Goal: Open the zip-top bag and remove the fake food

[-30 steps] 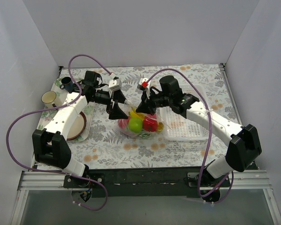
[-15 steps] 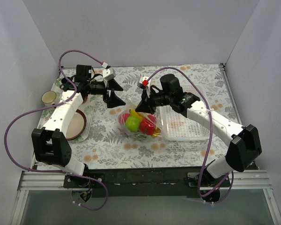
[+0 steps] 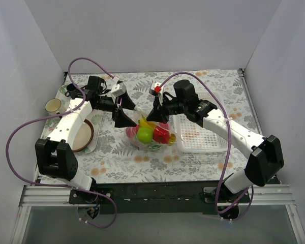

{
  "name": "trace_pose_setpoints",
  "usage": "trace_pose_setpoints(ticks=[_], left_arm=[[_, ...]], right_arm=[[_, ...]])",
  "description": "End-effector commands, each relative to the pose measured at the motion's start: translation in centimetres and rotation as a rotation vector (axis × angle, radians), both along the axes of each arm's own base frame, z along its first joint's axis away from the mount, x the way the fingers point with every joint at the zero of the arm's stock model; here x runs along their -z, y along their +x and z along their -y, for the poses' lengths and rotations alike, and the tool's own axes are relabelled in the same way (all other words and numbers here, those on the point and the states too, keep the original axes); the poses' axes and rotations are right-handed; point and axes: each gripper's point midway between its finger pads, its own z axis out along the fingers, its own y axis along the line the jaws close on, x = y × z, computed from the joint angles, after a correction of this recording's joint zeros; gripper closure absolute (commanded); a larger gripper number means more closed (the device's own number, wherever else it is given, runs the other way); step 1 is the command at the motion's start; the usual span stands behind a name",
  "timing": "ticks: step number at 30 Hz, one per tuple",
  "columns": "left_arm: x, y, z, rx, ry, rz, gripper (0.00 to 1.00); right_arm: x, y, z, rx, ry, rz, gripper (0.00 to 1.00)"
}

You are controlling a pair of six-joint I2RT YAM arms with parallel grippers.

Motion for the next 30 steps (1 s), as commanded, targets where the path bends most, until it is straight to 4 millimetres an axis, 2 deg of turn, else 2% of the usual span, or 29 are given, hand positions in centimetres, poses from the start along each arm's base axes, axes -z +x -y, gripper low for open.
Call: trace_pose_setpoints(ticks=[1, 3, 5, 8, 10, 13, 16, 17, 18, 23, 26, 27, 29, 30], left_arm=[[-1.7, -0.4, 0.2, 0.023, -0.053, 0.054, 0.04], [-2.1, 0.0, 0.4, 0.022, -0.068, 0.043, 0.11], [-2.2, 0.4, 0.4, 0.012, -0.064, 0.046, 0.30], [-2.0, 0.8, 0.4, 0.000, -0.048, 0.060, 0.45], [-1.9, 0.7, 0.4, -0.002, -0.047, 0.057, 0.47], [-1.5, 0.5, 0.3, -0.002, -0.046, 0.046, 0.58], [-1.3, 0.4, 0.4, 0.000, -0.044, 0.045, 0.79], [-1.3, 0.5, 0.4, -0.001, -0.044, 0.045, 0.94], [-1.5, 0.5, 0.4, -0.001, -0.045, 0.048, 1.00], [-1.8, 0.6, 0.4, -0.002, -0.041, 0.060, 1.00], [-1.7, 0.4, 0.4, -0.001, -0.037, 0.049, 1.00], [-1.6, 0.3, 0.4, -0.002, -0.035, 0.045, 1.00], [-1.5, 0.3, 0.5, 0.000, -0.033, 0.041, 1.00], [-1.5, 0.2, 0.5, 0.002, -0.032, 0.038, 1.00]], right_arm=[[-5.5, 0.2, -1.2, -0.038, 0.134, 0.101, 0.99], [-5.4, 0.2, -1.2, -0.040, 0.133, 0.092, 0.99], [-5.3, 0.2, -1.2, -0.039, 0.132, 0.089, 0.99], [-5.3, 0.1, -1.1, -0.038, 0.132, 0.089, 0.99], [-5.5, 0.2, -1.1, -0.034, 0.135, 0.092, 0.99], [-5.5, 0.2, -1.2, -0.035, 0.138, 0.093, 0.99], [-5.6, 0.2, -1.4, -0.042, 0.143, 0.088, 0.99], [-5.5, 0.2, -1.4, -0.043, 0.142, 0.082, 0.99], [-5.4, 0.2, -1.5, -0.044, 0.142, 0.082, 0.99], [-5.6, 0.4, -1.4, -0.041, 0.144, 0.095, 0.99], [-6.6, 0.6, -1.7, -0.050, 0.159, 0.123, 0.79], [-6.8, 0.8, -1.9, -0.055, 0.163, 0.127, 0.68], [-8.0, 1.0, -2.3, -0.066, 0.187, 0.150, 0.63], [-7.8, 1.4, -2.6, -0.067, 0.184, 0.143, 0.62]])
